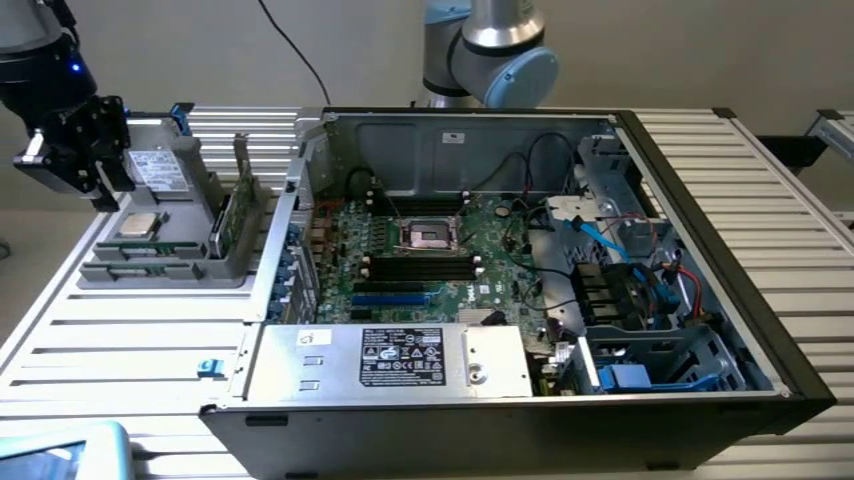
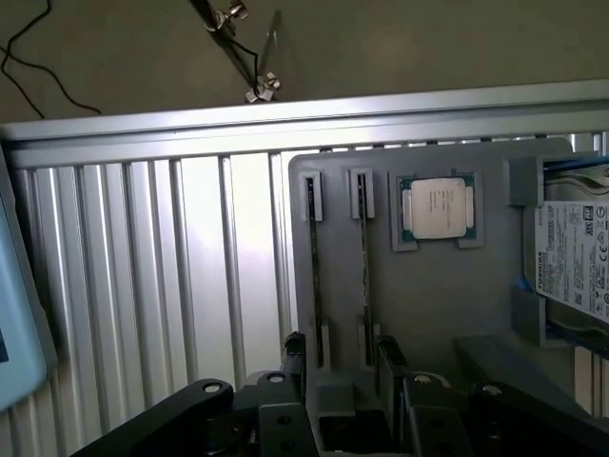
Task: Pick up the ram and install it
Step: 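Pick up the ram and move it above insertion slot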
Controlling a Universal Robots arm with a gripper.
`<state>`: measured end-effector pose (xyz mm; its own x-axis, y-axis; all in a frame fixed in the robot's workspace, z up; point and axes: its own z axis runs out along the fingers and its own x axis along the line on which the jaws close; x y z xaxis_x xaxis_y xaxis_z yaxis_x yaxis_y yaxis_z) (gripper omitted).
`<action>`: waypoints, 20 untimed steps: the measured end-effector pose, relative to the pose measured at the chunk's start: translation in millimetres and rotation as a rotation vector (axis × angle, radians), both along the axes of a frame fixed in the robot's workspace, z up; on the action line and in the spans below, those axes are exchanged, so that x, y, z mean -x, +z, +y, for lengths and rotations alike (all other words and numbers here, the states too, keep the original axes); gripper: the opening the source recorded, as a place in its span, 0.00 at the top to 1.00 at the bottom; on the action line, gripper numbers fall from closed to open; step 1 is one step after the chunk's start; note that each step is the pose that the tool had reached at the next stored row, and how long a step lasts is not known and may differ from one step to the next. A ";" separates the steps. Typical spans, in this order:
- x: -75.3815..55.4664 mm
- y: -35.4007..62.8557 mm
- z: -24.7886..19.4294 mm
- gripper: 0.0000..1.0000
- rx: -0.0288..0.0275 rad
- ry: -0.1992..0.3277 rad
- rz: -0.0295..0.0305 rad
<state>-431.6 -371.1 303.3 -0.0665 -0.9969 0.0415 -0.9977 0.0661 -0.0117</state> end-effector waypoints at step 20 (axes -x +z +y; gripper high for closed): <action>-3.6 -36.3 -8.8 0.57 -0.0027 0.000 0.0001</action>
<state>-428.1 -379.9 267.0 -0.0665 -0.9970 0.0389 -0.9977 0.0661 -0.0114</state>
